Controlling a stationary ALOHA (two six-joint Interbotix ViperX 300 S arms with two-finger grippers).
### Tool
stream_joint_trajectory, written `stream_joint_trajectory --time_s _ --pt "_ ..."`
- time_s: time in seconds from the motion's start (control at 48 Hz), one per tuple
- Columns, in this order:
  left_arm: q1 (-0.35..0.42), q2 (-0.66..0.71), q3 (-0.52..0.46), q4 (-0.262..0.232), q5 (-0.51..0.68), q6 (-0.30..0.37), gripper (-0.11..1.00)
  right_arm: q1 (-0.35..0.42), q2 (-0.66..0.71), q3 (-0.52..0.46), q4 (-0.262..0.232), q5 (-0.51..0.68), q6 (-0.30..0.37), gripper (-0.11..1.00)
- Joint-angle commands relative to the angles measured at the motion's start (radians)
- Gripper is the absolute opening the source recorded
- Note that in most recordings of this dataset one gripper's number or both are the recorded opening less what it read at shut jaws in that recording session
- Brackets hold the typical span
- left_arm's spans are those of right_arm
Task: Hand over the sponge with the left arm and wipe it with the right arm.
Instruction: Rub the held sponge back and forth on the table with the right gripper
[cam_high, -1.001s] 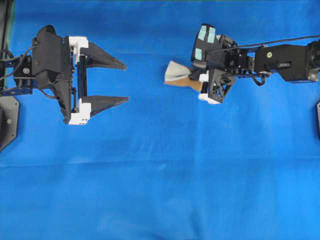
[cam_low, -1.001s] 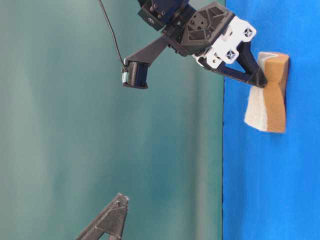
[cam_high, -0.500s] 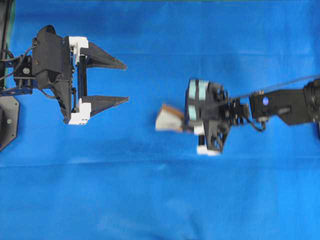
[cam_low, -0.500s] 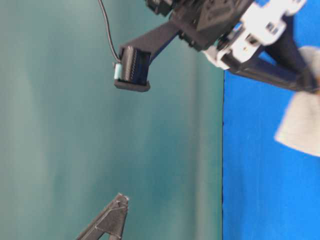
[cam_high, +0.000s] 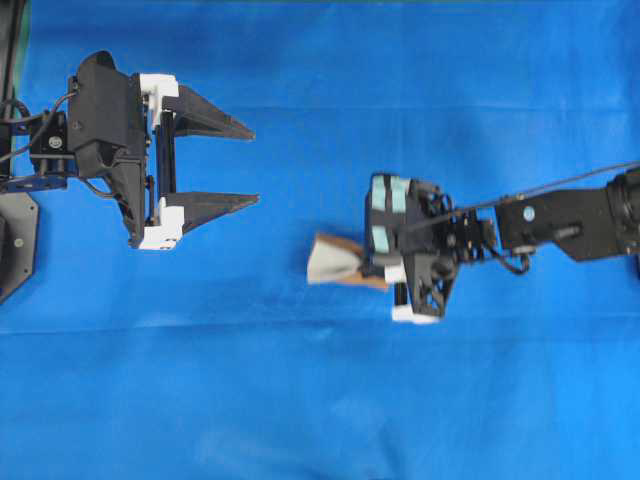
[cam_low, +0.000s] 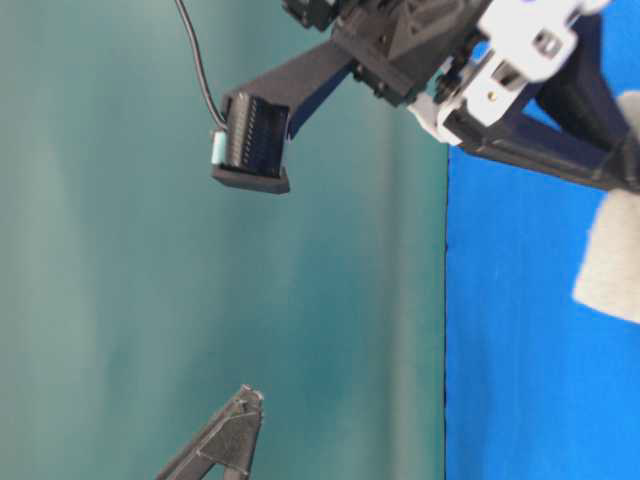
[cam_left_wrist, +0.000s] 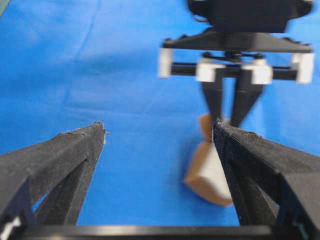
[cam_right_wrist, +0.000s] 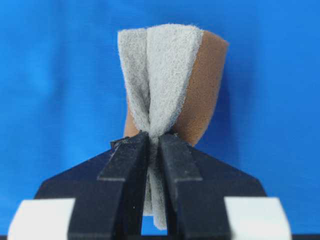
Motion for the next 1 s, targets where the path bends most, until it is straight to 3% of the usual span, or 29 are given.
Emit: stream_joint_trajectory --time_s 0.0,0.229,0.334,0.521,0.98 --pt "0.0 -0.006 -0.012 -0.002 -0.006 0.0 0.87 -0.058 -0.008 0.0 -0.025 -0.005 -0.002 0.14" --pt "0.0 -0.009 -0.009 -0.002 -0.006 -0.002 0.87 -0.212 0.018 0.003 -0.08 -0.003 -0.005 0.14" --pt "0.0 -0.009 -0.008 -0.002 -0.006 -0.002 0.87 -0.247 0.021 0.003 -0.1 -0.003 -0.005 0.14" --pt "0.0 -0.009 -0.008 -0.002 -0.006 0.0 0.87 -0.268 0.021 0.003 -0.118 -0.005 -0.003 0.14" --pt "0.0 -0.006 -0.006 -0.002 -0.006 0.002 0.87 -0.239 0.023 0.003 -0.117 -0.025 0.0 0.14"
